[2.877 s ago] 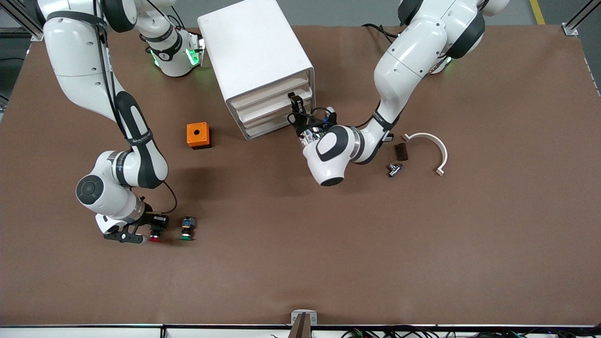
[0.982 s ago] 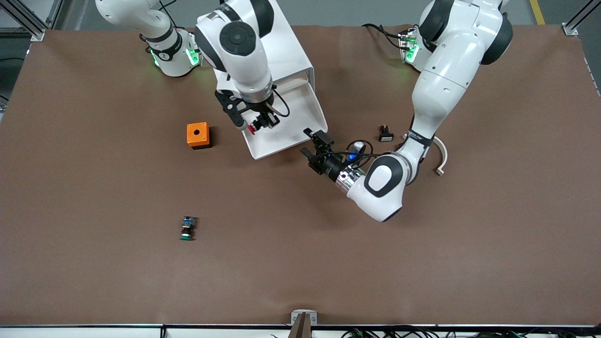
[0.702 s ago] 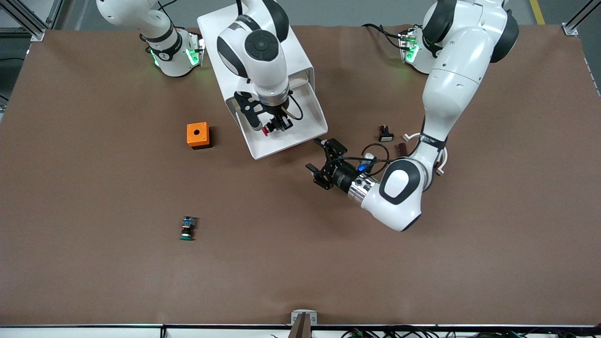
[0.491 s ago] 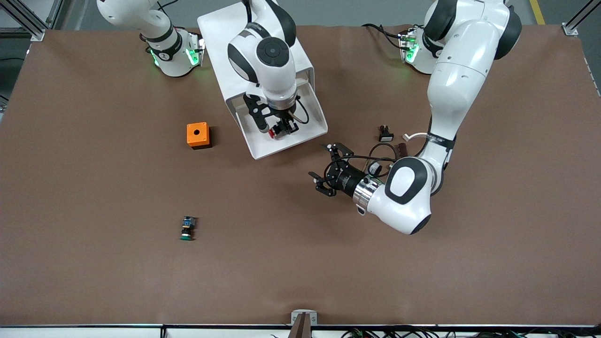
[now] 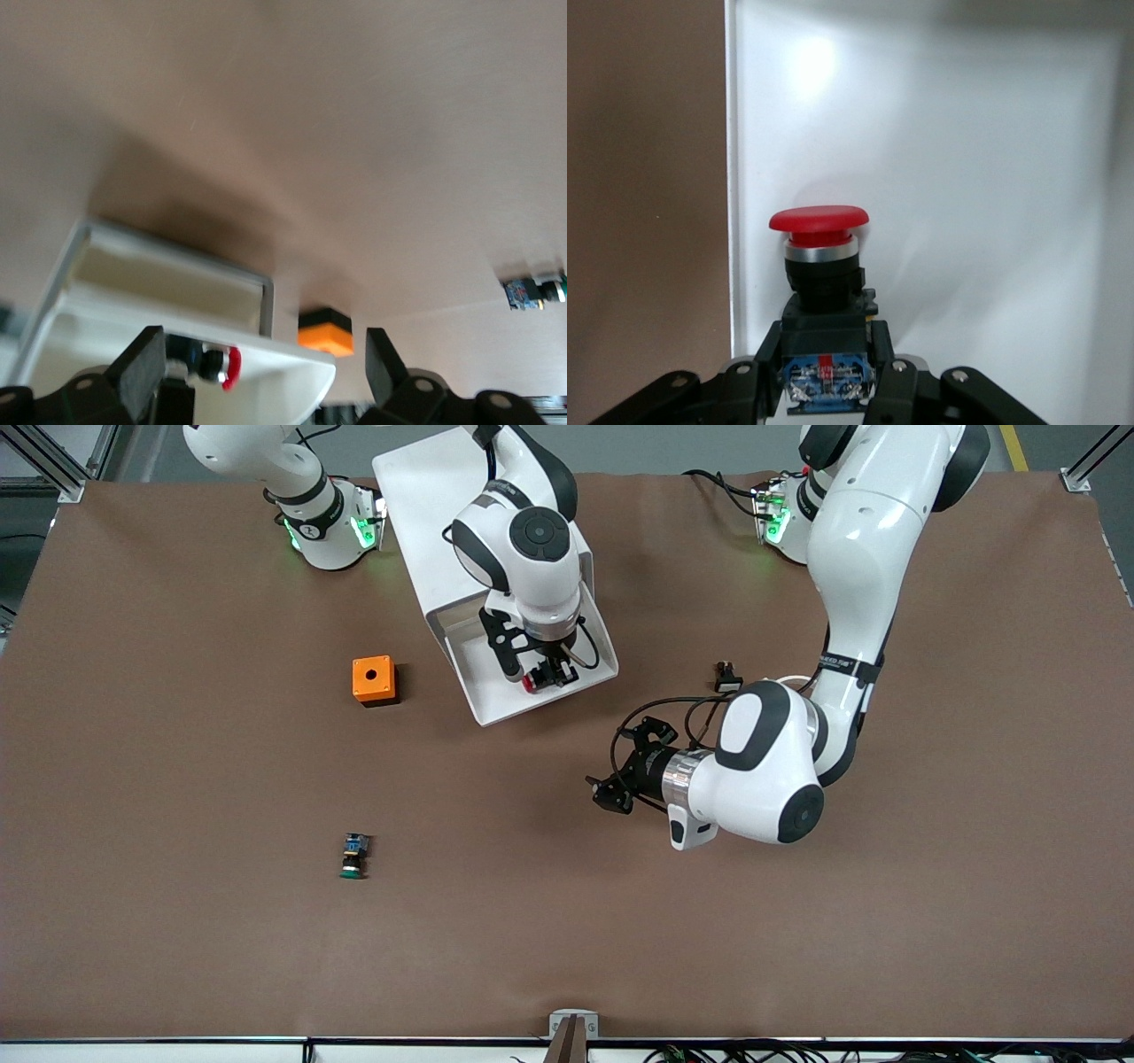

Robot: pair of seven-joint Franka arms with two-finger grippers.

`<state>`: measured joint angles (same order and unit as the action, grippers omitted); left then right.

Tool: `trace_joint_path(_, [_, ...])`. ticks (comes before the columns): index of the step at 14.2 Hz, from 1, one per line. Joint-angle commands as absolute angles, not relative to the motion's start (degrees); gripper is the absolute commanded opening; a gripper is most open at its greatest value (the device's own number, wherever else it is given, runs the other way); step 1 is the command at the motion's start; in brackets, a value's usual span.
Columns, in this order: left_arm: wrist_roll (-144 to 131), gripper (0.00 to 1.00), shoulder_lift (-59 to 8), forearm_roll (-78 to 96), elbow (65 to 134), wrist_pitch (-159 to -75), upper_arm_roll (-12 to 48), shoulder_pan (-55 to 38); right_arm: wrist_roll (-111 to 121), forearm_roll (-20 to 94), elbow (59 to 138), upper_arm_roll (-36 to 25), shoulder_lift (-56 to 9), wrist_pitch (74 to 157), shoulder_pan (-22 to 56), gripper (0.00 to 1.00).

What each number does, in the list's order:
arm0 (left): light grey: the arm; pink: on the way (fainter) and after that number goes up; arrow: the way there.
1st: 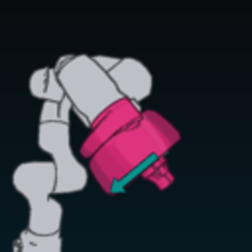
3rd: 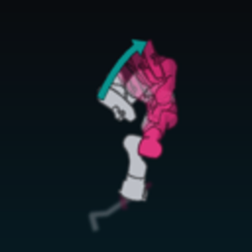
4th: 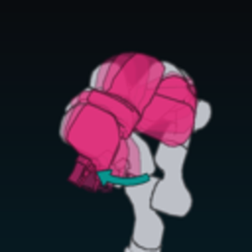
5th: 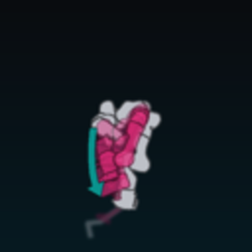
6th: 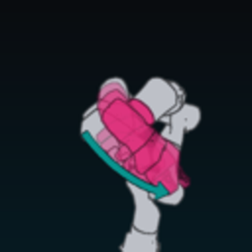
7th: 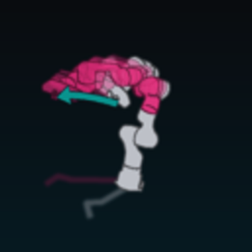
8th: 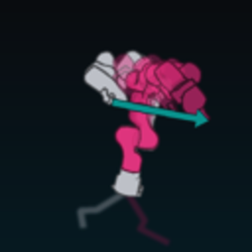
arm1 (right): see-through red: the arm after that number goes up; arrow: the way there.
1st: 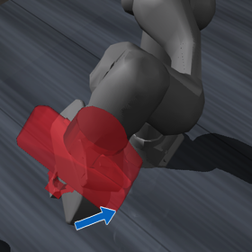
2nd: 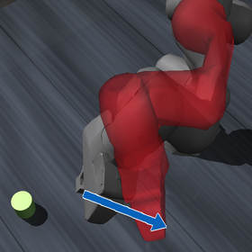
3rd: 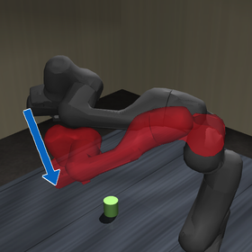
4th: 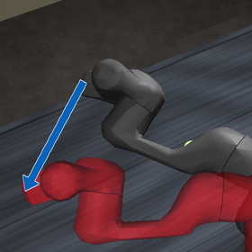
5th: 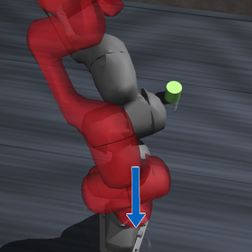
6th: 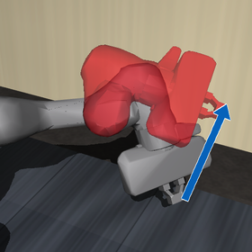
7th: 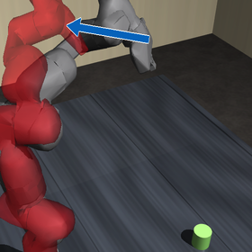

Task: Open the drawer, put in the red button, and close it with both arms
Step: 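Open the right gripper to release the button and lift away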

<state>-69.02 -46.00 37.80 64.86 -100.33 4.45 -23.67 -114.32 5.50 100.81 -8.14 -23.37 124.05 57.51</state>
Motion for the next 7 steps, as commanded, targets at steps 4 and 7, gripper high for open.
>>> trace_joint_path(4, [-60.9, 0.99, -43.2, 21.0, 66.8, -106.9, 4.2, -27.6, -118.7, 5.5, 98.4, -8.9, -24.4, 123.0, 59.2, 0.0])
trace_joint_path(7, [-61.0, 0.99, -42.8, 10.1, 67.3, -113.4, 4.6, -30.5, -118.7, 5.1, 98.5, -8.9, -24.3, 121.9, 59.6, 0.11])
